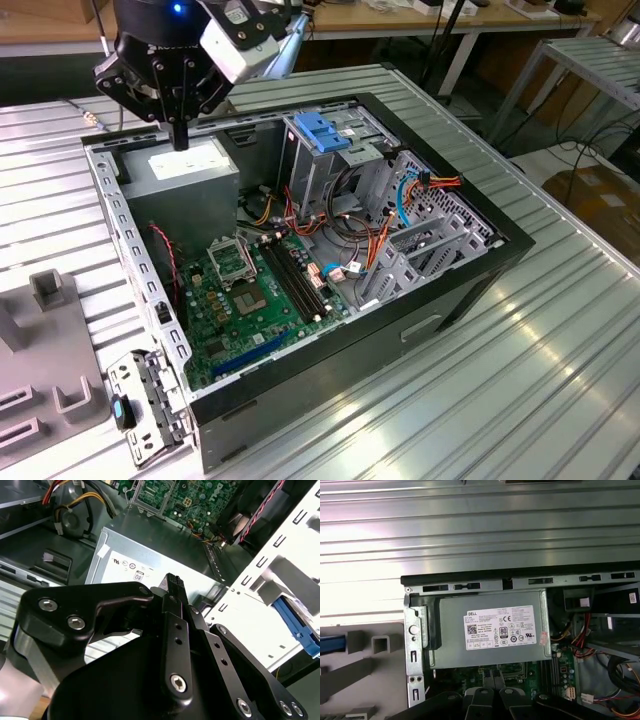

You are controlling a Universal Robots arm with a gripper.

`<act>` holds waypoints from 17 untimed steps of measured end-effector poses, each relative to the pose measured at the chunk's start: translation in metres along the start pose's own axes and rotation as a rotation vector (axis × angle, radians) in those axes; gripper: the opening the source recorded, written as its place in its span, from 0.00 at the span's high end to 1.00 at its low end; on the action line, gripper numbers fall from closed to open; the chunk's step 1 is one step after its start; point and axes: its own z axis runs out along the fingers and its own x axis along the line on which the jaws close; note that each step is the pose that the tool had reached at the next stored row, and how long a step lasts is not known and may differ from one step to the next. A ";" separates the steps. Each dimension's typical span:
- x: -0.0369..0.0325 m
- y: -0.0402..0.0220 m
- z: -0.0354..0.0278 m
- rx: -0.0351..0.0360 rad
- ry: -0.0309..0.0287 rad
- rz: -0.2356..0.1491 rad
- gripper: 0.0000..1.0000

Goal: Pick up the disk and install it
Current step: 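Reach for the disk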

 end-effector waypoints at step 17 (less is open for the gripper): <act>0.0071 -0.0005 -0.0002 0.0000 -0.0001 0.000 0.89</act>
